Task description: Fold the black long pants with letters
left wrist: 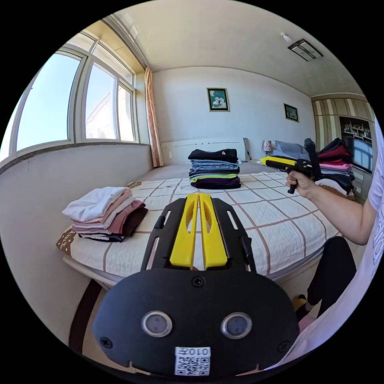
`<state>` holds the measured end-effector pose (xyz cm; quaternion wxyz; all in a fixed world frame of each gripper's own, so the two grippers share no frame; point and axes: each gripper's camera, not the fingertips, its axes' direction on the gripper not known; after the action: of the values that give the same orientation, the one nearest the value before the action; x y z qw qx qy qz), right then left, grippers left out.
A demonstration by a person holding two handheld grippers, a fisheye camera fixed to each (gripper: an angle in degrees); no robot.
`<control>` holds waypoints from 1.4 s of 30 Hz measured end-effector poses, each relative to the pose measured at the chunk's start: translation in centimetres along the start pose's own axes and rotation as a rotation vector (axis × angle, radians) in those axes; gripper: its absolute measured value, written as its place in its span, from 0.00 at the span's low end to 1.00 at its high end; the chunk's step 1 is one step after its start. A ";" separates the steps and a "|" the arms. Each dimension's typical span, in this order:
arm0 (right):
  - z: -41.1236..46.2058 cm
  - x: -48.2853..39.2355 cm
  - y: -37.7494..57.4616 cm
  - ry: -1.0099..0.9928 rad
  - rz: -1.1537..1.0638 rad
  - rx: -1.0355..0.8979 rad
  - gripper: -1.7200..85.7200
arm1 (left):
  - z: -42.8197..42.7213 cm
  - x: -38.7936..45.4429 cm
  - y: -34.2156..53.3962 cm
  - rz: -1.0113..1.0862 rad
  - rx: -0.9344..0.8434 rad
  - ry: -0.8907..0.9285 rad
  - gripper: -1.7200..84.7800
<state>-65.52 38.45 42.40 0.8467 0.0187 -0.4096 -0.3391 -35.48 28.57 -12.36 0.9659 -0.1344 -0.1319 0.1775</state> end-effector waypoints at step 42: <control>2.8 9.3 -27.4 0.187 -0.429 -0.608 0.07 | -4.0 -0.2 -1.7 -0.206 -0.108 0.278 0.02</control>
<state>-78.76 12.59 42.11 0.7572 -0.1171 -0.1983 -0.6112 -33.90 26.11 -15.63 0.9793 -0.1953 -0.0194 0.0499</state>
